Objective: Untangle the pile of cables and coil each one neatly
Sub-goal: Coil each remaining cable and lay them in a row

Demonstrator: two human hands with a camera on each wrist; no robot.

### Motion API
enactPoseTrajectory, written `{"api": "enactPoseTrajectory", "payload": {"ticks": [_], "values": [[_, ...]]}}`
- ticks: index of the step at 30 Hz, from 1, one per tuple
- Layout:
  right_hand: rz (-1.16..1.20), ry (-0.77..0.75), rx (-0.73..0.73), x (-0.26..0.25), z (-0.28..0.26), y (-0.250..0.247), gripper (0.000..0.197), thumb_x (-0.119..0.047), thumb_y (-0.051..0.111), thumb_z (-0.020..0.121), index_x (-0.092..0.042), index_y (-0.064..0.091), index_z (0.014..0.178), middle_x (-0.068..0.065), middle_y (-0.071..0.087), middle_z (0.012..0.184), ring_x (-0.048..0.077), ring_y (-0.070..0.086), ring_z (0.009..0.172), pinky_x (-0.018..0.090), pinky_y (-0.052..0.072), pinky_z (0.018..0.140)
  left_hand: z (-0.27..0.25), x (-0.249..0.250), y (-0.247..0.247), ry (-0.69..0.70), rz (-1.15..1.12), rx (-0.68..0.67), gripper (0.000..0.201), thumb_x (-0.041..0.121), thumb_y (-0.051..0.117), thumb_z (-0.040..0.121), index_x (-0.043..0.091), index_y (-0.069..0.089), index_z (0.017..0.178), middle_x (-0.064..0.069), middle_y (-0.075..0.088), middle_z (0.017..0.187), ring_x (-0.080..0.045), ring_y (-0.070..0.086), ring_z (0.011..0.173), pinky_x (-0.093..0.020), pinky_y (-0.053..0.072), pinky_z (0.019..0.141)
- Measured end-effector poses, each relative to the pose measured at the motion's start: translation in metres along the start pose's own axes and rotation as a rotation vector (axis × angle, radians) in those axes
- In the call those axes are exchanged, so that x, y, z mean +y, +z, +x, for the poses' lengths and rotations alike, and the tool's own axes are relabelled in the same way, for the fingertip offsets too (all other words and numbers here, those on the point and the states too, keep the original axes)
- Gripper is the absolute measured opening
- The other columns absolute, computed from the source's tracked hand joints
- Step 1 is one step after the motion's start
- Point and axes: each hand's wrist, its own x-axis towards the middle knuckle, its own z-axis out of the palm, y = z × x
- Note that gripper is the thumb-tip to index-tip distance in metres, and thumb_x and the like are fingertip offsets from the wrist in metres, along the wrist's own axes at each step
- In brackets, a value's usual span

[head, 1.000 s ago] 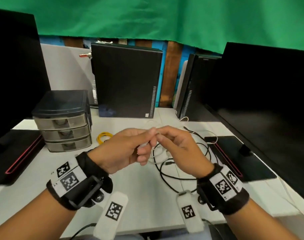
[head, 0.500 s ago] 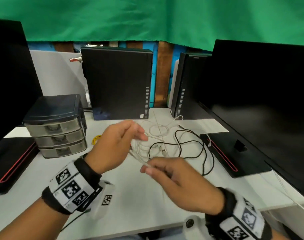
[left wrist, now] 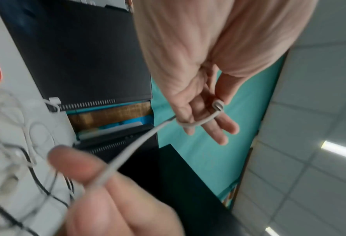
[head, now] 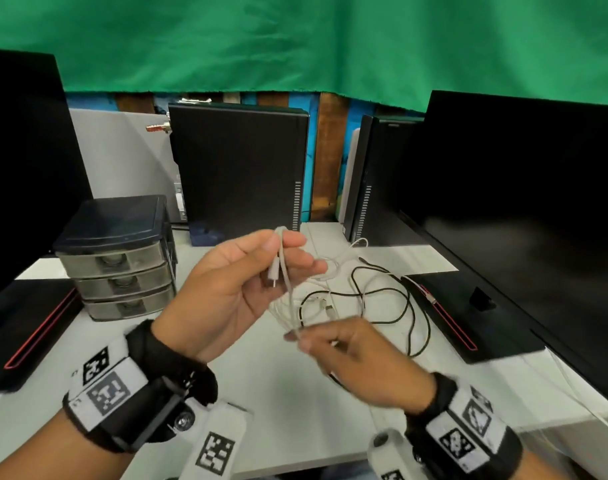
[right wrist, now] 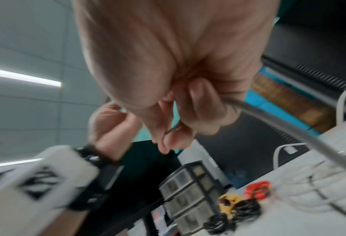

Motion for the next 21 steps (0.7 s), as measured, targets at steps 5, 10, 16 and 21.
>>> {"api": "enactPoseTrajectory", "payload": {"ticks": [5,10,16,21], "values": [[-0.134,-0.149,-0.078,-0.025,-0.018,-0.001,0.022,-0.029,0.052,0.104,-0.022,0.068,0.117,-0.007,0.044,0.056,0.004,0.040,0.050,0.015,0.036,0.057,0.004,-0.021,-0.022,0.140,0.839,-0.018,0.035,0.026,0.043,0.106,0.018,0.073,0.090,0.006,0.075,0.097,-0.014,0.069,0.102,-0.041,0.051,0.092],[0.033,-0.176,0.160,-0.034,-0.020,-0.043,0.013,-0.028,0.065,0.094,-0.023,0.077,0.093,0.009,0.071,0.078,0.036,0.062,0.069,0.055,0.053,0.072,-0.004,-0.029,-0.007,-0.021,0.822,-0.332,0.037,0.030,0.036,0.103,0.026,0.069,0.086,0.007,0.063,0.065,-0.004,0.059,0.071,-0.031,0.046,0.085],[0.252,-0.107,0.321,-0.008,-0.005,-0.046,0.026,-0.028,0.067,0.084,-0.009,0.078,0.096,-0.003,0.060,0.060,0.004,0.049,0.047,0.015,0.039,0.045,-0.006,-0.017,-0.007,-0.206,0.269,-0.389,0.032,0.032,0.049,0.099,0.011,0.073,0.105,0.000,0.052,0.063,-0.013,0.057,0.055,-0.033,0.054,0.088],[0.143,-0.024,0.152,0.009,0.002,-0.002,0.025,-0.029,0.054,0.102,-0.031,0.073,0.119,0.002,0.044,0.058,0.009,0.043,0.055,0.022,0.047,0.060,-0.004,0.003,-0.003,-0.041,-0.057,-0.115,0.026,0.025,0.054,0.096,0.010,0.075,0.096,-0.006,0.070,0.076,-0.019,0.073,0.072,-0.035,0.058,0.091]]}}
